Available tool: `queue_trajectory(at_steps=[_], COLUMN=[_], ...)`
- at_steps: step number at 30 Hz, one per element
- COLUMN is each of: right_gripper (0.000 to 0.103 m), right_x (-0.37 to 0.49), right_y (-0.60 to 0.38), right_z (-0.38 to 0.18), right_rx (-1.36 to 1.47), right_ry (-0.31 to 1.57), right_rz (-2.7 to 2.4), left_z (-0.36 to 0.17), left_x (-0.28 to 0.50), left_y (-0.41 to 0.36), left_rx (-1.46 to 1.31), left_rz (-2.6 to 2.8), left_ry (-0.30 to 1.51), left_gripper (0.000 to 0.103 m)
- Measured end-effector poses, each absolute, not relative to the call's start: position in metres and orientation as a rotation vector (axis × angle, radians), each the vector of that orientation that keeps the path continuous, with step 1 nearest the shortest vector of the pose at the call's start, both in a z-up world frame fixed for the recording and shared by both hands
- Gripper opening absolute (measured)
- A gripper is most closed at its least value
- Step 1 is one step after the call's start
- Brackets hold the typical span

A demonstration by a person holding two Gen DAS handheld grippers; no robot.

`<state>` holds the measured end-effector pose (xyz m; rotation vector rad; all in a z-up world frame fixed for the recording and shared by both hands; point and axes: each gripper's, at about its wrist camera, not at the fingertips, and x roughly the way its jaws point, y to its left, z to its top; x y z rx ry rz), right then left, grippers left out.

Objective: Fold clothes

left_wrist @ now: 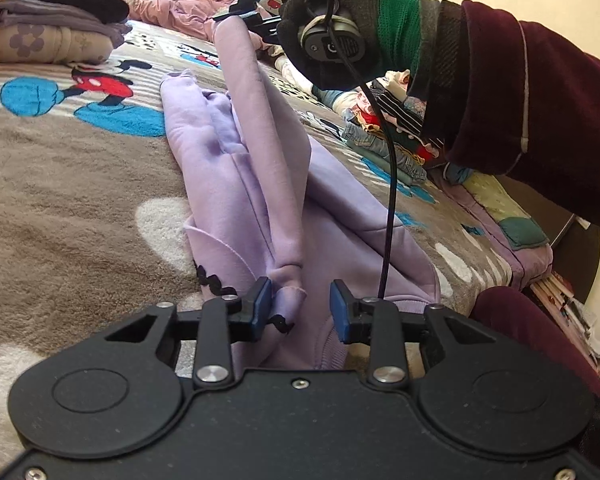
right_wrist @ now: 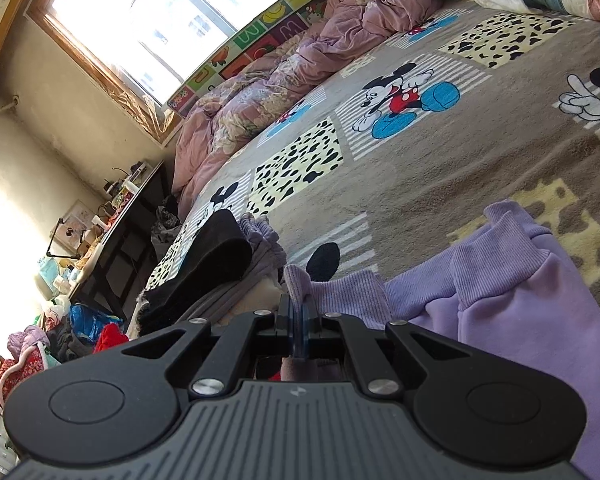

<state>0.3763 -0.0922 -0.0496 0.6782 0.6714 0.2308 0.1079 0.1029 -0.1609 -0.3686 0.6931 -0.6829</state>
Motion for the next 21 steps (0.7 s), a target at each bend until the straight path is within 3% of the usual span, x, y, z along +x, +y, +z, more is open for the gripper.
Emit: queue_trajectory(at_steps=[2,11,21], right_gripper=[0.006,0.006,0.006], right_x=[0.381,0.402,0.422], right_y=[-0.087,-0.078,-0.071], right_z=[-0.054,-0.071,-0.091], right_rx=[0.663,0.571,0.465], right_ry=[0.685,0.729,0.778], right_rz=[0.226,0.188,0.144], left_z=[-0.168,-0.188,-0.191], left_x=[0.115,0.126,0.124], left_y=[0.114,0.141,0.153], left_rx=[-0.47,-0.819,-0.938], left_rz=[-0.669,-0.667,-0.662], left_ry=[0.727,0.812,0.829], left_gripper=[0.015,0.014,0.014])
